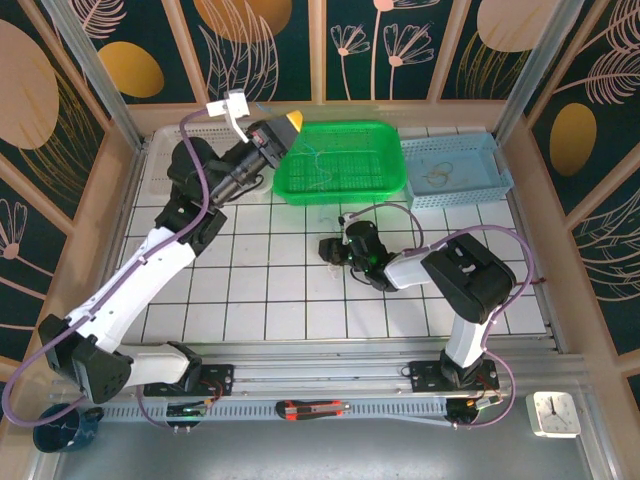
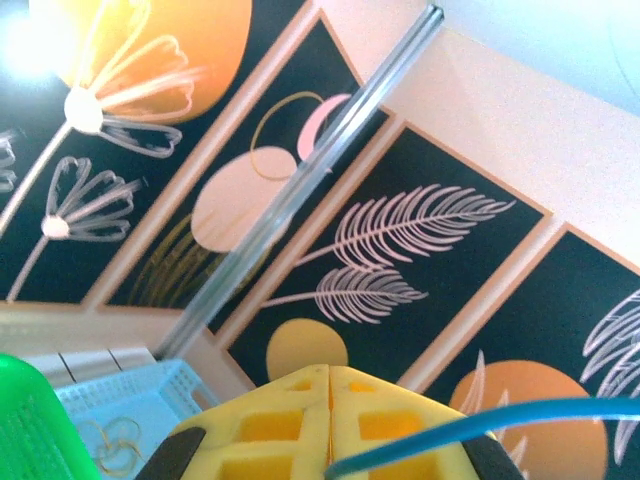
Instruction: Untangle the cables
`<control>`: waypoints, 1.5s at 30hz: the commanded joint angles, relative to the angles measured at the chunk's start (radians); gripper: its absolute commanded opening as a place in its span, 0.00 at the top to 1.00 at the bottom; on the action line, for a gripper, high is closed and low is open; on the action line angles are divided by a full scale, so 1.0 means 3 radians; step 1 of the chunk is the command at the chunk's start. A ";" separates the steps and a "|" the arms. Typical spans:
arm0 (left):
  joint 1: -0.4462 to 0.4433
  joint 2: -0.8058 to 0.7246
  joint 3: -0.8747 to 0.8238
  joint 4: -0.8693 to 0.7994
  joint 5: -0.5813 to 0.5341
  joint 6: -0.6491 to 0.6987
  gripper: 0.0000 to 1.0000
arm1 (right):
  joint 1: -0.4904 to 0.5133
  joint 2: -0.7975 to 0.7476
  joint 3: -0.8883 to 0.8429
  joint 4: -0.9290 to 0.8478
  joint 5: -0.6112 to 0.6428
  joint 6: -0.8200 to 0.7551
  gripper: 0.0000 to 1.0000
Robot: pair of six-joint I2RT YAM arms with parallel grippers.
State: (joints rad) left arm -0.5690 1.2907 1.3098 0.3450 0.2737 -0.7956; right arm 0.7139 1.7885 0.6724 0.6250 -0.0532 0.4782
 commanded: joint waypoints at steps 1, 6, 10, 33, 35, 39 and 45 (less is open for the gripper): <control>0.0003 -0.0025 0.0278 -0.0406 -0.0279 0.0316 1.00 | -0.0002 -0.0132 -0.0098 0.0083 -0.0002 0.0082 0.57; 0.0063 0.0107 0.0693 -0.0786 -0.0484 0.0639 1.00 | -0.0002 -0.0259 -0.0200 0.0061 -0.0041 0.0096 0.57; 0.0271 0.0215 0.0905 -0.0943 -0.0555 0.0779 1.00 | -0.0002 -0.0448 -0.0211 -0.0047 -0.0098 0.0069 0.55; 0.1506 0.1501 0.1613 -0.1054 -0.0720 0.1255 1.00 | -0.0483 -0.1634 0.0209 -0.1204 -0.0469 -0.0026 0.41; 0.1559 0.1625 0.1589 -0.1028 -0.0710 0.1276 1.00 | -0.0620 -0.1735 0.0176 -0.1247 -0.0518 0.0042 0.41; 0.1648 0.1799 0.1425 -0.0943 -0.0687 0.1312 1.00 | -0.0921 -0.1964 0.0145 -0.1371 -0.0595 0.0174 0.41; 0.1703 0.1838 0.0889 -0.0644 -0.0677 0.1261 1.00 | -0.1165 -0.2227 0.0223 -0.1593 -0.0682 0.0199 0.41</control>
State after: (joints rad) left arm -0.0662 1.8359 1.6287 0.0700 0.0624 -0.4263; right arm 0.3805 1.1519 0.7177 0.2001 -0.2203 0.5201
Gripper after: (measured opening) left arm 0.045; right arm 0.593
